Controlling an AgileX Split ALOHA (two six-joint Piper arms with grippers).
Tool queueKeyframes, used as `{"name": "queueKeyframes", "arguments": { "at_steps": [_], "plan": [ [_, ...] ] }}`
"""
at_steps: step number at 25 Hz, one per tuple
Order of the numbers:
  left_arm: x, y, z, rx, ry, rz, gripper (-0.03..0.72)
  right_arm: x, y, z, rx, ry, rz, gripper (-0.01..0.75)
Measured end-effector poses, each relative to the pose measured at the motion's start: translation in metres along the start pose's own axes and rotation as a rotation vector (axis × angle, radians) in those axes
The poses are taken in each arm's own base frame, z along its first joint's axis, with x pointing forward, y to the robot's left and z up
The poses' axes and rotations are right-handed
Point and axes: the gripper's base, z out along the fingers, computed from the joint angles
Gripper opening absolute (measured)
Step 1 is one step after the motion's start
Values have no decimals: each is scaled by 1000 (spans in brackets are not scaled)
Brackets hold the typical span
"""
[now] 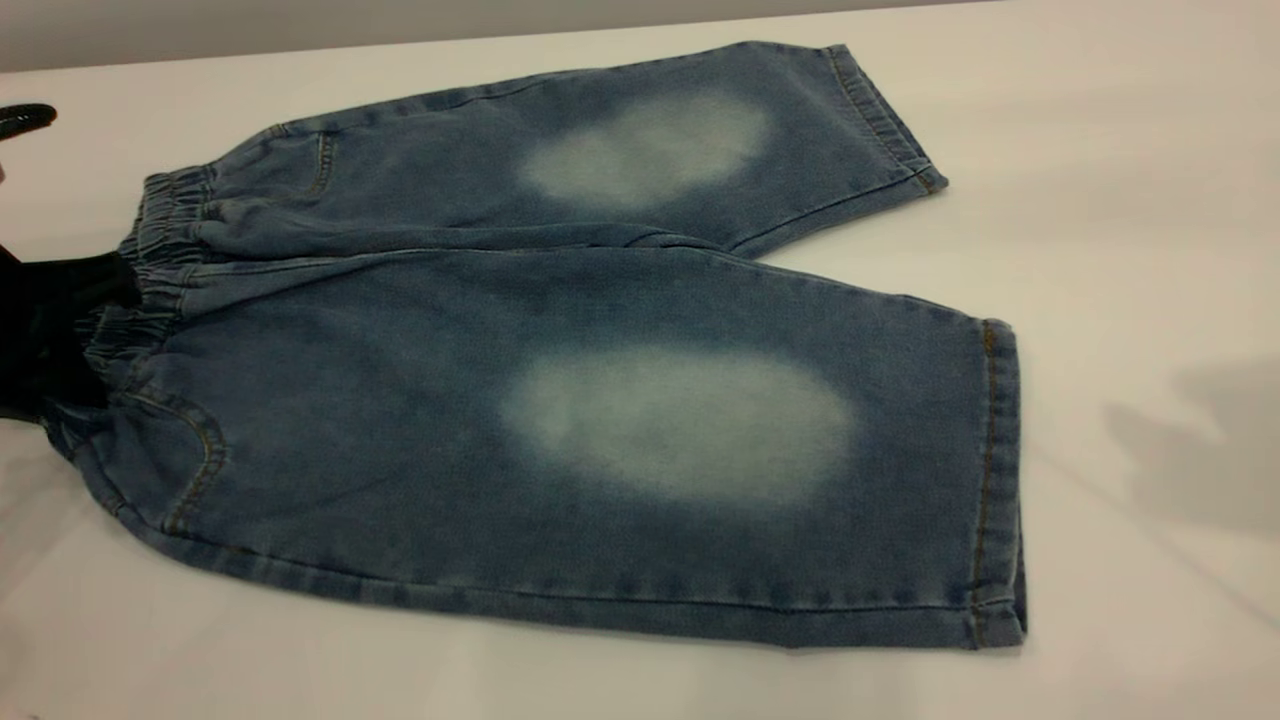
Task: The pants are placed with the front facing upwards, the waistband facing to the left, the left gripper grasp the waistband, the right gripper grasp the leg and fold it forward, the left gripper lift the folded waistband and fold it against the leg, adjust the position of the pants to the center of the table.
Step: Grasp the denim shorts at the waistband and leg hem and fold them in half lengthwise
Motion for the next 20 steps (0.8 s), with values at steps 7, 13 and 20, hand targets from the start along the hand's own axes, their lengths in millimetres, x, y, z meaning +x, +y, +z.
{"name": "queueKeyframes", "arguments": {
  "at_steps": [7, 13, 20],
  "plan": [
    [9, -9, -6, -16, 68, 58, 116, 1, -1, 3, -4, 26, 2, 427],
    [5, -19, -29, 4, 26, 91, 116, 7, -8, 22, -13, 145, 37, 427],
    [1, -20, -39, 13, 0, 114, 116, 20, -17, 54, -58, 355, 128, 427]
  ]
}}
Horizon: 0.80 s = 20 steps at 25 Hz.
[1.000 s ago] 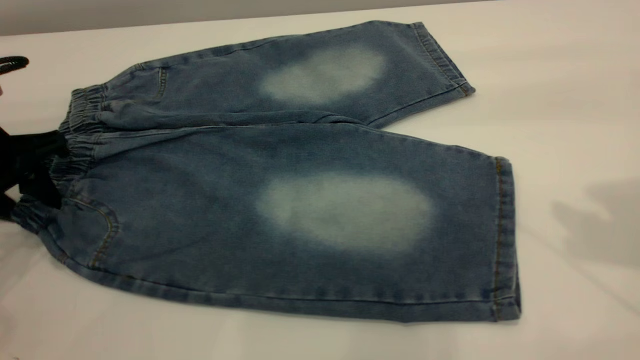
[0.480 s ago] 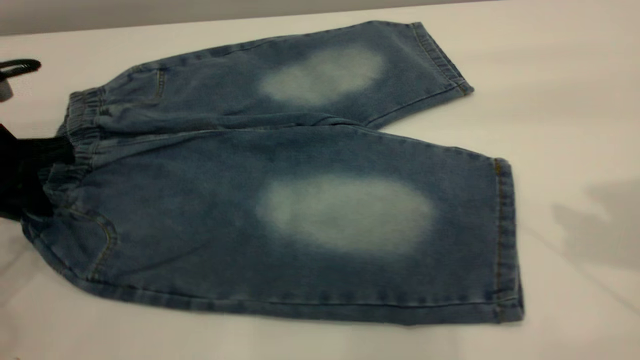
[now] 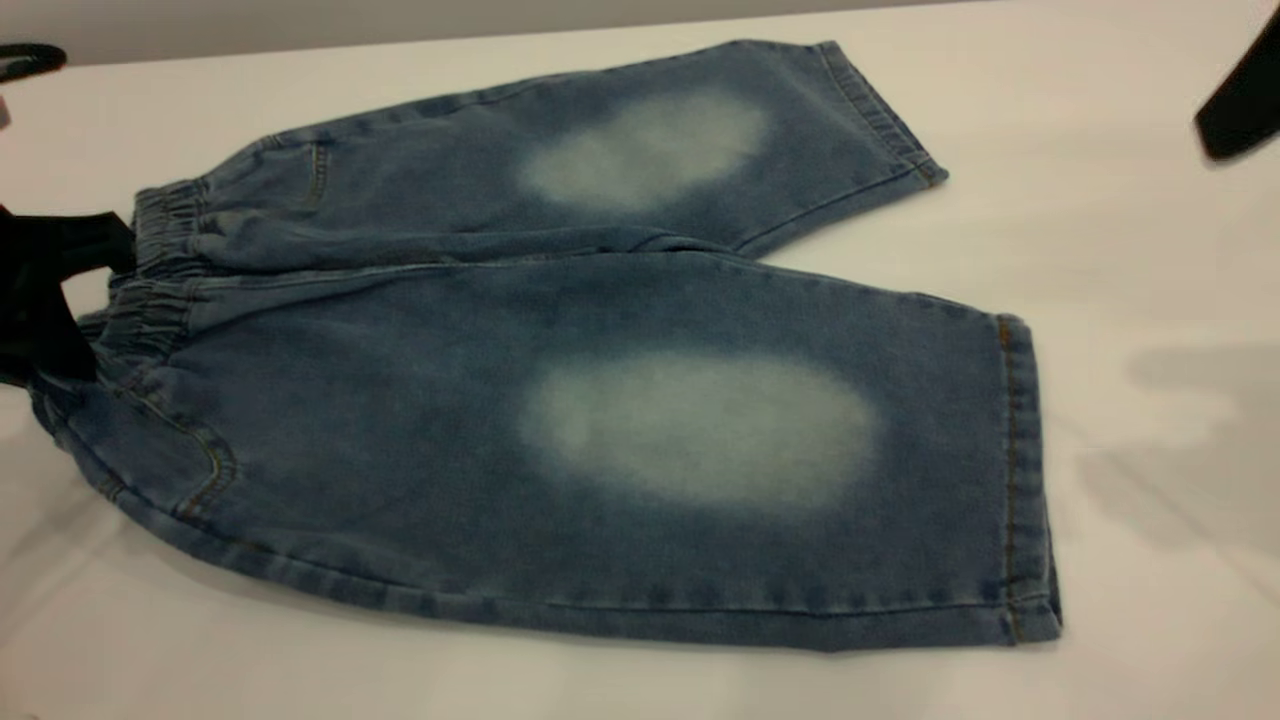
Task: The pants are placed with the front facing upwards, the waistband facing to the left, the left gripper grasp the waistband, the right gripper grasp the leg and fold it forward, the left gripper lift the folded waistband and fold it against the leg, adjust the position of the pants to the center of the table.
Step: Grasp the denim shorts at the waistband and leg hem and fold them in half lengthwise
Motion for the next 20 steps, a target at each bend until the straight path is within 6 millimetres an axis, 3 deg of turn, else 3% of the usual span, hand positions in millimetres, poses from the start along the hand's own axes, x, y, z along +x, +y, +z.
{"name": "queueKeyframes", "arguments": {
  "at_steps": [6, 13, 20],
  "plan": [
    [-1, 0, 0, 4, -12, 1, 116, 9, -14, 28, -13, 135, 69, 427],
    [-2, -1, 0, 6, -19, 1, 116, 33, -36, 59, 29, 99, 91, 427],
    [-2, -1, 0, 8, -23, 2, 116, 40, -45, 85, -24, 98, 89, 427]
  ]
}}
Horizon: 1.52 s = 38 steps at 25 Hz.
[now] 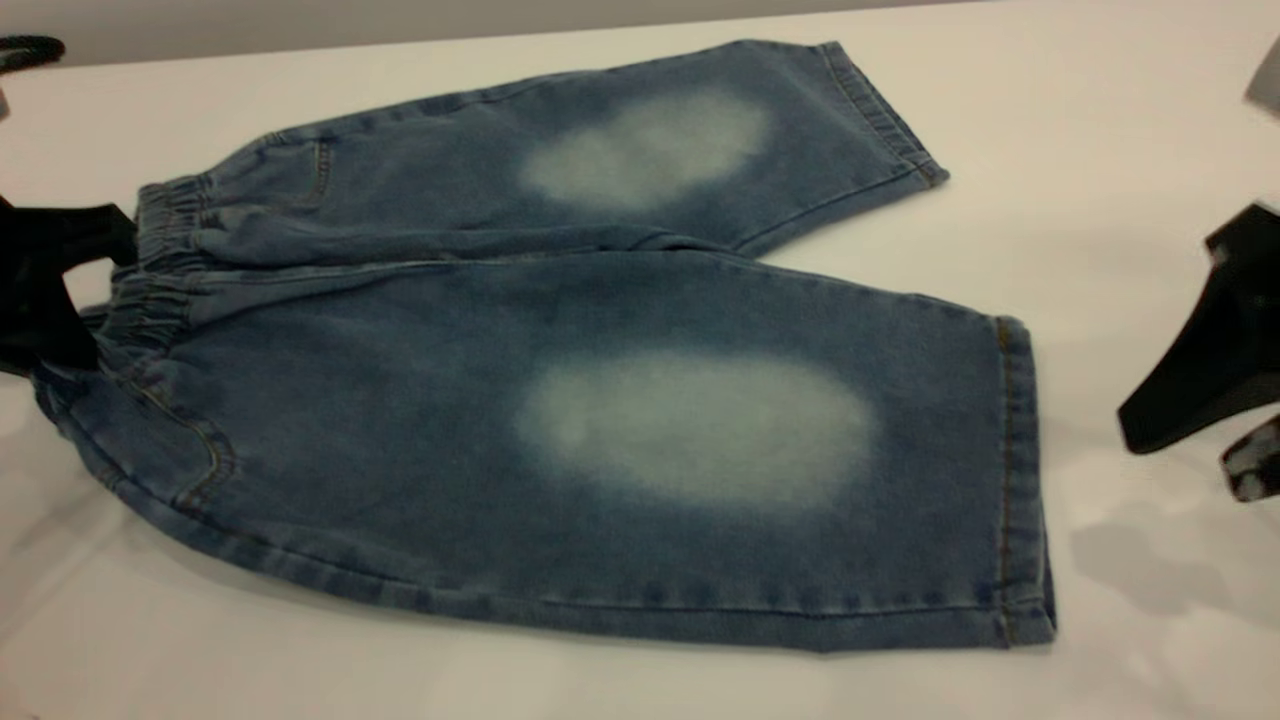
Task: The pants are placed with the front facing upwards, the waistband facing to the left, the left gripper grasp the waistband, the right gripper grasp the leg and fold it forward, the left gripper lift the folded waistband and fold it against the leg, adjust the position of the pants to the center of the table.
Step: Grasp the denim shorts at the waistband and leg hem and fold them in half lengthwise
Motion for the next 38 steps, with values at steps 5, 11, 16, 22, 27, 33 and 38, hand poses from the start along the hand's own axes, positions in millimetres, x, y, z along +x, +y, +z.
{"name": "queueKeyframes", "arguments": {
  "at_steps": [5, 11, 16, 22, 27, 33, 38],
  "plan": [
    [0, 0, 0, 0, 0, 0, 116, 1, -8, 23, -49, 52, 3, 427],
    [0, 0, 0, 0, 0, 0, 116, 8, -16, 45, -114, 121, -10, 427],
    [0, 0, 0, 0, 0, 0, 116, 10, -20, 56, -143, 137, -24, 427],
    [0, 0, 0, 0, -1, 0, 116, 14, -23, 69, -206, 148, -33, 427],
    [0, 0, 0, 1, -2, 0, 116, 19, -23, 81, -307, 159, 3, 423],
    [0, 0, 0, 1, -2, 0, 116, 17, -22, 87, -366, 131, 107, 422],
    [0, 0, 0, 0, -1, 0, 116, 15, -22, 87, -367, 108, 132, 395]
  ]
}}
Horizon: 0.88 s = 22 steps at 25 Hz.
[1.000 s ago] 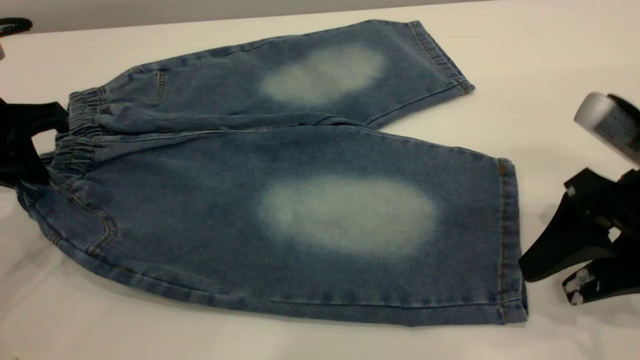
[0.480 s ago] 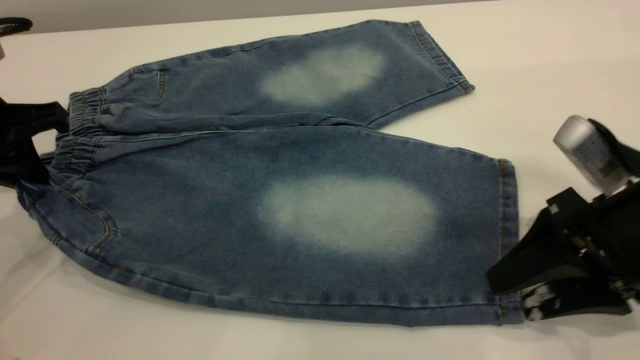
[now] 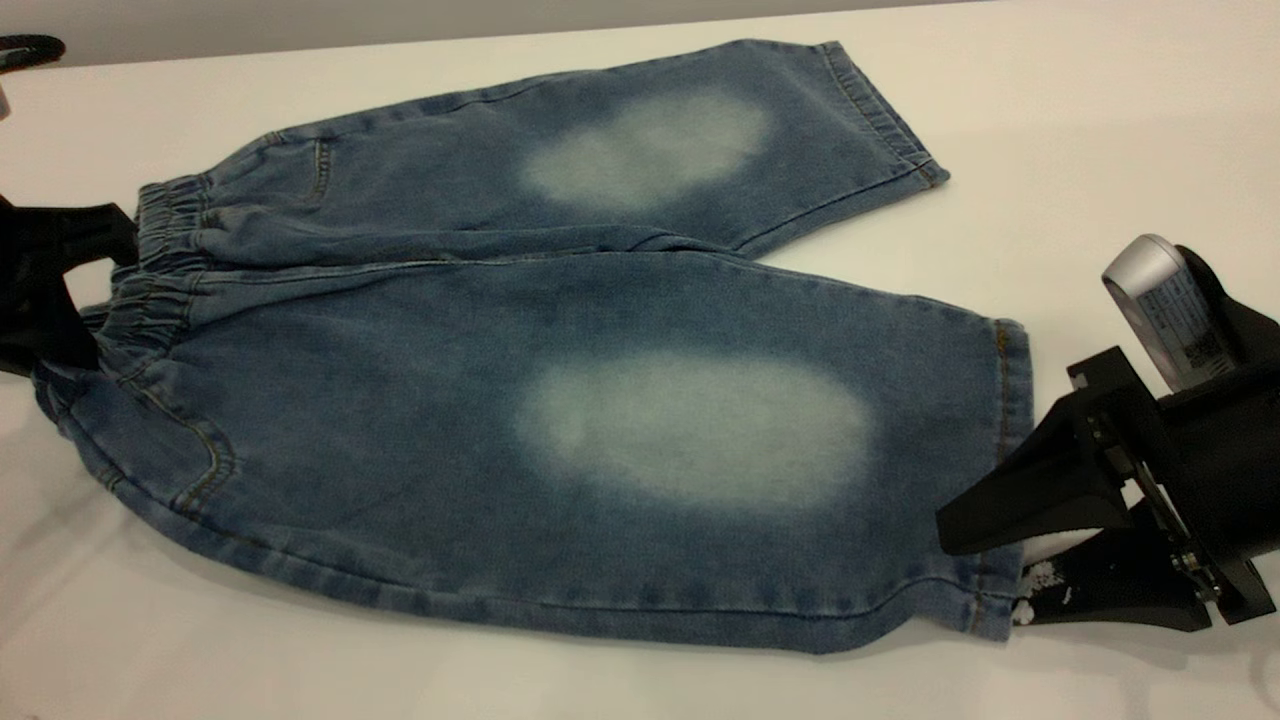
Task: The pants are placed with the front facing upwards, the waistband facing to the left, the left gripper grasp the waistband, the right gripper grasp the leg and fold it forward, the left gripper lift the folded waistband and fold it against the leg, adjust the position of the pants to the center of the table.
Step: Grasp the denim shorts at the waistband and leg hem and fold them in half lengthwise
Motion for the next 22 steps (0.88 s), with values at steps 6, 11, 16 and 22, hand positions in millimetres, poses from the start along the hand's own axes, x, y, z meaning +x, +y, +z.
{"name": "queueKeyframes", "arguments": {
  "at_steps": [6, 11, 16, 22],
  "plan": [
    [0, 0, 0, 0, 1, 0, 116, -1, -1, 0, 14, -4, 2, 246],
    [0, 0, 0, 0, 1, 0, 116, 0, 5, 0, -51, -1, -1, 91],
    [0, 0, 0, 0, 1, 0, 116, 0, 8, -1, -87, 0, -3, 15],
    [0, 0, 0, 0, 1, 0, 116, -1, 12, -1, -118, -8, -2, 14]
  ]
}}
